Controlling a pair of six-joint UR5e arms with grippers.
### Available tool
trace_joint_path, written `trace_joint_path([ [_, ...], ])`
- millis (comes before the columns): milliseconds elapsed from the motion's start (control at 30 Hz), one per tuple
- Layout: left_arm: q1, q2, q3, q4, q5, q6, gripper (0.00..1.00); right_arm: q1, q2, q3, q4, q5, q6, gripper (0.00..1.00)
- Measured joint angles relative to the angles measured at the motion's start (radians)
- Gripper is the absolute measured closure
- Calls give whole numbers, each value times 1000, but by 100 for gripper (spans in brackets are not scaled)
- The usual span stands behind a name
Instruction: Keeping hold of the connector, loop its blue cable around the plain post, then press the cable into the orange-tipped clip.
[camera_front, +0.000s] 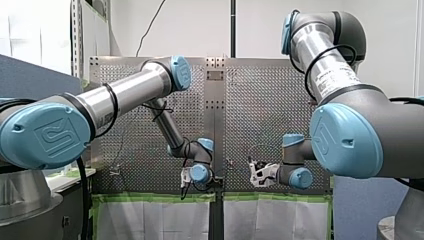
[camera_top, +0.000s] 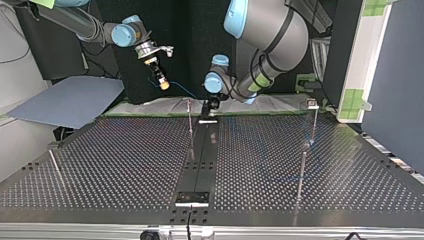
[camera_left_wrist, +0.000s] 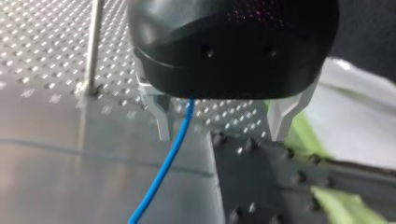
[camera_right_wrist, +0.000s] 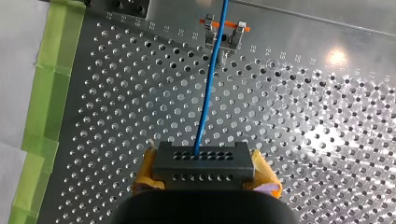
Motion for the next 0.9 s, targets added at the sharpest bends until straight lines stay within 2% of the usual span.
trace_joint_path([
  [200, 0, 0, -1, 57, -39, 10, 0, 0, 0, 0, 1, 0, 0, 100],
  [433, -6, 0, -3, 65, -8, 57, 0, 0, 0, 0, 2, 3, 0, 100],
  [533, -4, 0, -18, 63, -11, 66, 0, 1, 0, 0, 2, 4, 0, 100],
  [567, -3, 0, -25, 67, -13, 67, 7, 1, 0, 0, 2, 4, 0, 100],
  [633, -2, 0, -39, 74, -16, 70, 11, 1, 0, 0, 2, 4, 0, 100],
  [667, -3, 0, -43, 74, -18, 71, 25, 1, 0, 0, 2, 5, 0, 100],
  [700, -4, 0, -45, 73, -21, 72, 25, 2, 0, 0, 2, 5, 0, 100],
  [733, -5, 0, -48, 72, -27, 72, 35, 2, 0, 0, 2, 5, 0, 100],
  [767, -6, 0, -50, 72, -31, 72, 52, 2, 0, 0, 2, 5, 0, 100],
  [800, -6, 0, -51, 72, -36, 73, 52, 3, 0, 0, 2, 5, 0, 100],
  [833, -7, 0, -51, 72, -40, 73, 65, 3, 0, 0, 2, 5, 0, 100],
  [867, -7, 0, -52, 72, -43, 72, 84, 3, 0, 0, 2, 5, 0, 100],
  [900, -8, 0, -52, 72, -46, 72, 84, 3, 0, 0, 2, 5, 0, 100],
])
